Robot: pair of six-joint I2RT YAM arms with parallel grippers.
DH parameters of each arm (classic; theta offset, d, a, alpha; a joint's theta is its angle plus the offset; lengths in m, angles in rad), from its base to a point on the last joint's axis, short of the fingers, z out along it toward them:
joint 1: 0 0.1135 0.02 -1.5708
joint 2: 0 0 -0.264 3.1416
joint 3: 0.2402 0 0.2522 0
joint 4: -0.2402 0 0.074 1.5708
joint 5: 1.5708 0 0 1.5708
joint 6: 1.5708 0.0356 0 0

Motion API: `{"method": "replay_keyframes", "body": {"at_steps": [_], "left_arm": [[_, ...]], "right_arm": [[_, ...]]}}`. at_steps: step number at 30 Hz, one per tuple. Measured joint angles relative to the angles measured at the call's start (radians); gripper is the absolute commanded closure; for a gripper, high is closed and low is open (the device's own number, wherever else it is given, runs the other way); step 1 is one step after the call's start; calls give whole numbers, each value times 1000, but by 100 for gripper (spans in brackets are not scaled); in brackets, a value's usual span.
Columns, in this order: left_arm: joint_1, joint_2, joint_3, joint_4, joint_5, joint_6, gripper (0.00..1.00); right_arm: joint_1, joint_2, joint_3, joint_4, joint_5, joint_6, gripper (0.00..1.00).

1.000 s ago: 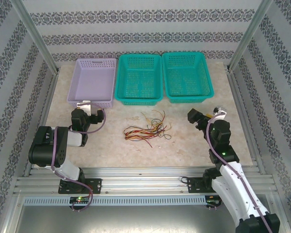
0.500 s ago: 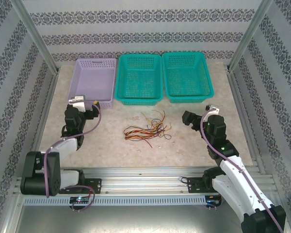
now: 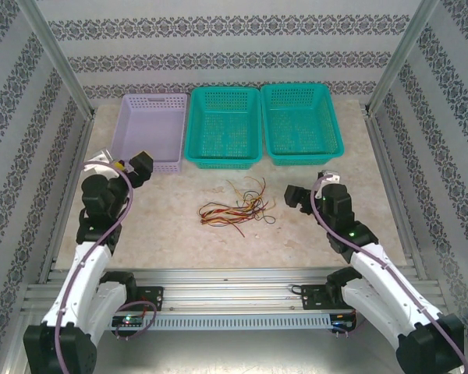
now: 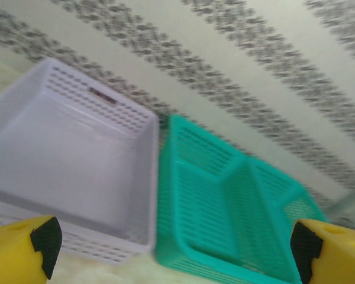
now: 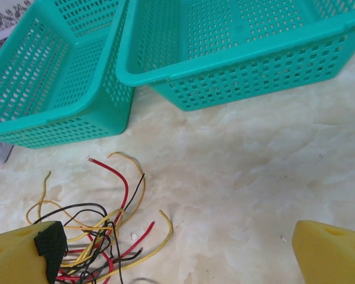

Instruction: Untangle the cables

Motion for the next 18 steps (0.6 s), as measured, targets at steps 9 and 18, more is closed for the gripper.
{"method": "replay_keyframes", "body": {"at_steps": [9,18], "left_arm": [[0,-63,-90,-6,150,-194,0],[-30,59,55,-289,158,-149,0]], "right_arm": [[88,77,25,-8,12,-11,2],[296,260,45,22,38,20,2]]}}
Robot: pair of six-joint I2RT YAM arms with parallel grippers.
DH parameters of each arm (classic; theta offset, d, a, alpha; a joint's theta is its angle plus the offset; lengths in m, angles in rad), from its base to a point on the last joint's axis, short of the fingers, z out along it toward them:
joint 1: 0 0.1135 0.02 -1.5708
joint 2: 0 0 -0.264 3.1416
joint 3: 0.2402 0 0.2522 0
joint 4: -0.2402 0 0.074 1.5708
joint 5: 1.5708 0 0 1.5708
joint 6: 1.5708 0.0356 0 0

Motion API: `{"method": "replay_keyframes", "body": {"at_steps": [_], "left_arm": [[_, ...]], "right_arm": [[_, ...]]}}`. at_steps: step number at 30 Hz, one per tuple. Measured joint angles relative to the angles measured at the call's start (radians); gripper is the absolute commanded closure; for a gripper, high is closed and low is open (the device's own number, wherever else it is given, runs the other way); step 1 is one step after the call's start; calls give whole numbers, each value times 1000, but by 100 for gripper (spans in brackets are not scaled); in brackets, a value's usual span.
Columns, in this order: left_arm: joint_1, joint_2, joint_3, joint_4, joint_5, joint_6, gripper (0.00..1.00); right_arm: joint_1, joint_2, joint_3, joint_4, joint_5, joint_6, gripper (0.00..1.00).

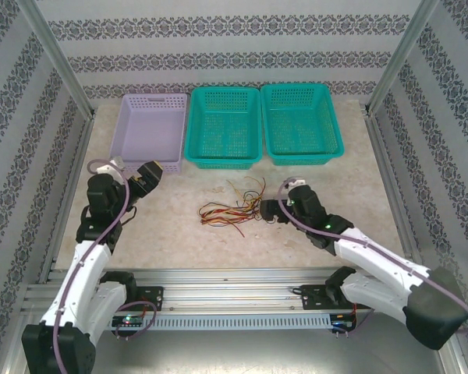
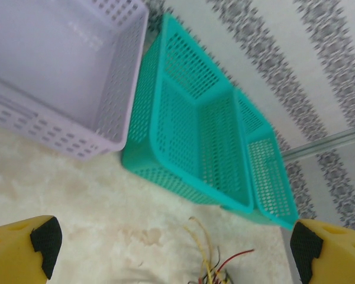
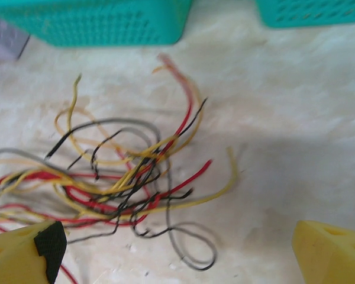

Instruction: Untangle the cables

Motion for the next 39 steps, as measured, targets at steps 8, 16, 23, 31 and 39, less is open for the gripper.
{"method": "replay_keyframes", "body": {"at_steps": [8,16,23,31,39], "left_arm": [[-286,113,66,-230,-183,111,1],[-484,212,59,-282,-308,118,2],[-600,322,41,-251,-346,106,2],[-687,451,41,-188,-356,74,3],[-691,484,7,-73,-346,16,4]], "right_arm": [[97,196,47,80,-52,49,5],[104,289,95,129,-59,53,10],[104,347,110,150,-60,52,14],[104,380,113,227,-71,53,16],[103,394,96,300,-85,60,17]]}}
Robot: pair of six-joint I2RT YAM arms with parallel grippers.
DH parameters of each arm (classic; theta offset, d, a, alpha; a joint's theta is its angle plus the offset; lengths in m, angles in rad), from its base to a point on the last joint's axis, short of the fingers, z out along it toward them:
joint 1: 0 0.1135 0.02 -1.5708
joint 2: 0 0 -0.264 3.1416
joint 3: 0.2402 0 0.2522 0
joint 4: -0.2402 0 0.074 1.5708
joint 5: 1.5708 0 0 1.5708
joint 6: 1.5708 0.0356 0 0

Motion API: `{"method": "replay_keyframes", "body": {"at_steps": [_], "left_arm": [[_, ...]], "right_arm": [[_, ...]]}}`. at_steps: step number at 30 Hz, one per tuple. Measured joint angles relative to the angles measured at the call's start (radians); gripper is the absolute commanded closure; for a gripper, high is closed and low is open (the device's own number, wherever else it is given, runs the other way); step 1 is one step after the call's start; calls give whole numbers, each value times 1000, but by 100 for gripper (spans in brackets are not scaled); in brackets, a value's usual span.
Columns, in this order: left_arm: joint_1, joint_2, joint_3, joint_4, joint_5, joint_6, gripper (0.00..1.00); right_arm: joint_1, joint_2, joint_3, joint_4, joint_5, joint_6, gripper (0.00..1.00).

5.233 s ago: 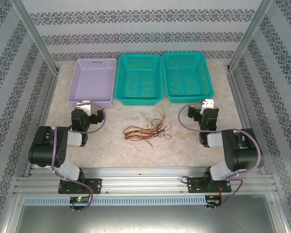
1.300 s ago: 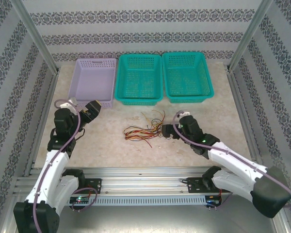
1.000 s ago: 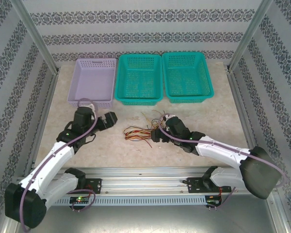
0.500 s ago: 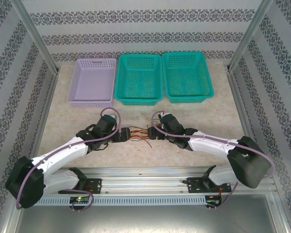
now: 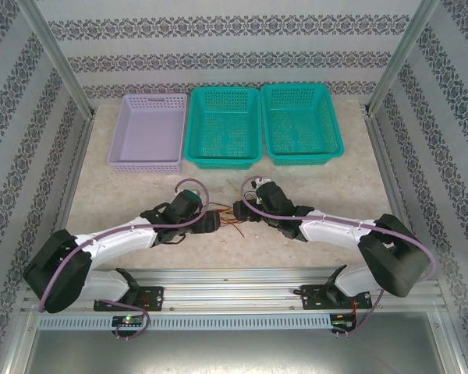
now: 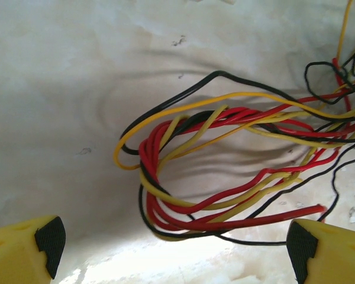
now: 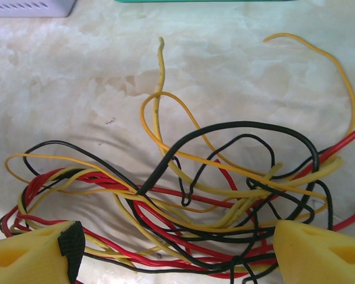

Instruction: Untangle the cables

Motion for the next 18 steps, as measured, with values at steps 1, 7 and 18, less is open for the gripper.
{"method": "replay_keyframes", "body": {"at_steps": [1,7,18], "left_arm": [[0,0,-13,28,10,-10,4],[-5,18,-48,163,60,-74,4],[-6,92,-57,283,79,-172,8]], "right_arm": [[0,0,-8,12,-5,3,17],[0,0,-39,59,-16,11,16],[0,-35,-75,107,-19,11,16]]}}
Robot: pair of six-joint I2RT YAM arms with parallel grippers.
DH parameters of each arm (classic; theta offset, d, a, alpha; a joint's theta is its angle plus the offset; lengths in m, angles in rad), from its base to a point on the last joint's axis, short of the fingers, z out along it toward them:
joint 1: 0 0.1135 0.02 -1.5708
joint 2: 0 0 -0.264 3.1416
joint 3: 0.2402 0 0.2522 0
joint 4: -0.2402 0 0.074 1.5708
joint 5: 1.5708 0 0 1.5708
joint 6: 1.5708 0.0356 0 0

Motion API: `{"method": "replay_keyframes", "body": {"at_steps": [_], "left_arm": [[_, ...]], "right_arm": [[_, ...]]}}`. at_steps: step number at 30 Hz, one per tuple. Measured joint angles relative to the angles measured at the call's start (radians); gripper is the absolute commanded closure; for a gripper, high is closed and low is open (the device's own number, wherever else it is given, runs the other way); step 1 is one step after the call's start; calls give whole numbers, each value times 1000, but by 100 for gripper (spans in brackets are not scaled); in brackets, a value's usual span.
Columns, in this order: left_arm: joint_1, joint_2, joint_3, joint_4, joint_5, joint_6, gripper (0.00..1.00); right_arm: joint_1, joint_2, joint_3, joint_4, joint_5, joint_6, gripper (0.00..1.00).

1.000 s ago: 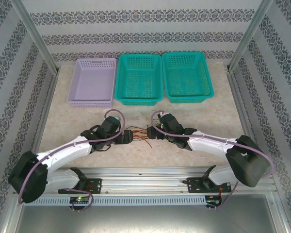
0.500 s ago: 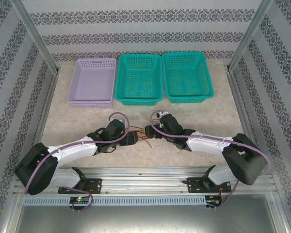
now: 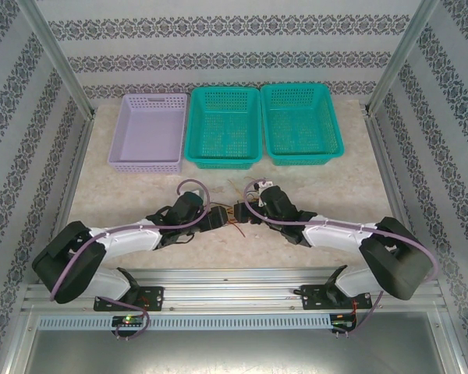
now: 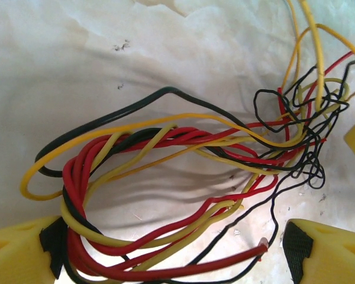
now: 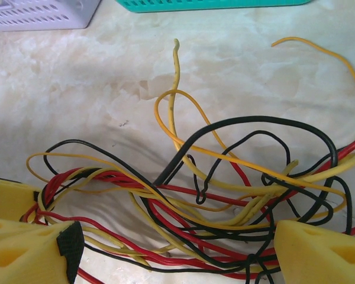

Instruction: Untangle the cables

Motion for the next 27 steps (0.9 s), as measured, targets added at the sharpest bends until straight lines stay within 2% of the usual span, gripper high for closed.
{"method": "replay_keyframes", "body": {"at_steps": [8,12,19,27], "left_arm": [[0,13,0,16,-2,-49,17],[2,38,0,16,-3,-75,28],[11,63,-3,26,-8,-103,41],[29,67,-31,53,-8,-124,61]], "right_arm": [[0,-61,-40,17,0,-1,15],[0,-72,-51,22,0,-1,15],[0,-73,-68,30,-1,-1,15],[0,-58,-77,60,-9,4,15]]}}
